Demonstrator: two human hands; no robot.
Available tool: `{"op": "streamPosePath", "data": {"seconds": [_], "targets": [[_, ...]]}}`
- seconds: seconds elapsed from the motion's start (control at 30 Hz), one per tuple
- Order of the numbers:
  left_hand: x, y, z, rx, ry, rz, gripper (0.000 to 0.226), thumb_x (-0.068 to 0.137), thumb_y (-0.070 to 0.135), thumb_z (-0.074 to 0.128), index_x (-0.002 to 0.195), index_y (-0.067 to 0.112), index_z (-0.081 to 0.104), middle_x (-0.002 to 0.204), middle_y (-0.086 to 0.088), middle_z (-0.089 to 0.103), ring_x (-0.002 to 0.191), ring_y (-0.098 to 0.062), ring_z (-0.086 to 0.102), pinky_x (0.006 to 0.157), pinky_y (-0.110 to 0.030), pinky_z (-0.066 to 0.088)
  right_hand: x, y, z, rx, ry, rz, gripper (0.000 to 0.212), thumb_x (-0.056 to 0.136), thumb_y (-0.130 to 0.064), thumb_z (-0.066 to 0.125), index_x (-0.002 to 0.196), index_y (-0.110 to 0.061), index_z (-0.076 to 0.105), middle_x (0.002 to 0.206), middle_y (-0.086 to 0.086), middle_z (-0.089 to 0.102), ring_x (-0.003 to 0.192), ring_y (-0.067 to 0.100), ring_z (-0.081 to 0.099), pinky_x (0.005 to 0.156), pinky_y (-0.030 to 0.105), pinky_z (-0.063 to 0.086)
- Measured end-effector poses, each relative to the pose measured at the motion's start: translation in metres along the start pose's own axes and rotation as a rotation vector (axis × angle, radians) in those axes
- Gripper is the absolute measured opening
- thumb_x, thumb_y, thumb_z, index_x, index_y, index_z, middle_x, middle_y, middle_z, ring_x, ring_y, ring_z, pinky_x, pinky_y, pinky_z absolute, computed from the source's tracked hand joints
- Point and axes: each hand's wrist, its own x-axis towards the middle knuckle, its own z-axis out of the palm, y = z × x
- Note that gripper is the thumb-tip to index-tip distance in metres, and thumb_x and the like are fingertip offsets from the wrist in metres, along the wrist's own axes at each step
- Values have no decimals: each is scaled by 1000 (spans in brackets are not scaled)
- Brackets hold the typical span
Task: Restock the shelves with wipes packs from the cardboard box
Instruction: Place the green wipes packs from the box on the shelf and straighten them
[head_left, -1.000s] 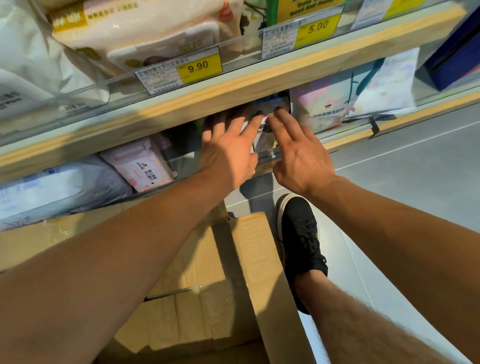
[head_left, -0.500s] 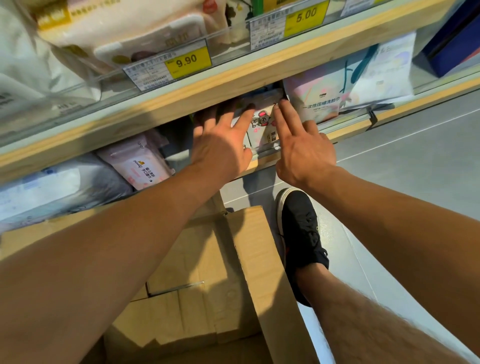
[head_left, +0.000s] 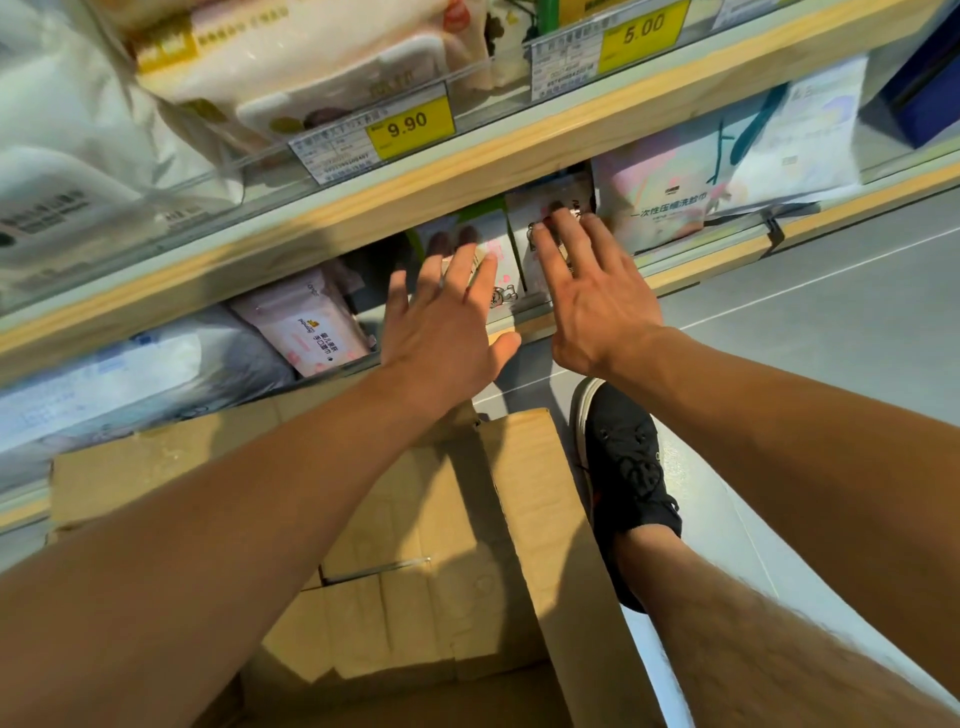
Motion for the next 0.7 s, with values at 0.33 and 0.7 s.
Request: {"op": "streamPosePath", "data": {"seconds": [0.33, 0.7], "targets": [[13, 1, 6, 9, -58, -48, 87, 86, 70, 36, 152, 26, 0, 159, 4, 3, 146, -26, -2, 113, -58, 12, 16, -9, -8, 15, -128, 55, 109, 85, -44, 66, 153, -16, -15, 161, 7, -16, 147, 34, -13, 120, 45, 6], [11, -3, -12, -40, -106, -9, 81, 88, 63, 41, 151, 22, 13, 158, 0, 10, 143, -28, 12, 111, -59, 18, 9, -10, -31, 2, -59, 15, 95, 81, -38, 68, 154, -14, 10, 158, 11, 3, 145, 38, 8, 117, 47, 20]]}}
